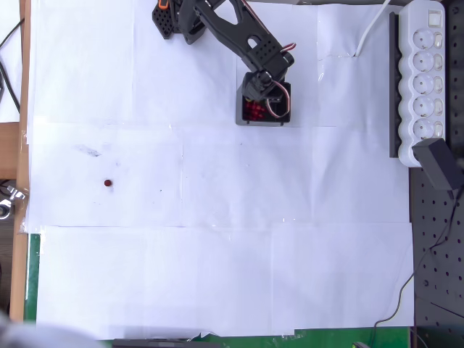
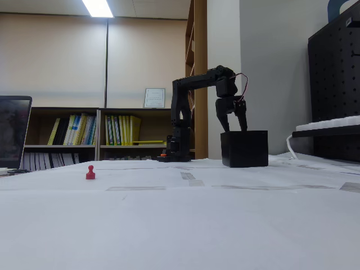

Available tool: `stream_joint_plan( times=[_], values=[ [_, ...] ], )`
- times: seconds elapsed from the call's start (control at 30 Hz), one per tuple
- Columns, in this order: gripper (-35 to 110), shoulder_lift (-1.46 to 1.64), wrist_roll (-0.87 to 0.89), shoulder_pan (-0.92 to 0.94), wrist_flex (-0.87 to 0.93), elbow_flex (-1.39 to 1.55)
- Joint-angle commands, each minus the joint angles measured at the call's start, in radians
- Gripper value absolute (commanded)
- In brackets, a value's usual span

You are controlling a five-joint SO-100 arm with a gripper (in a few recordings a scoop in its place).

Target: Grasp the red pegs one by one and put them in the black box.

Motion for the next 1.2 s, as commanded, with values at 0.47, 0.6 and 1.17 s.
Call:
stream_joint_plan(
  times=[0.47,0.6,1.17],
  values=[
    [28,-0.261,0.727,0.969,-0.719,-0.472],
    [28,-0.155,0.805,1.111,-1.057,-0.612],
    [28,0.469,0.865,1.193,-1.672,-0.422]
  ],
)
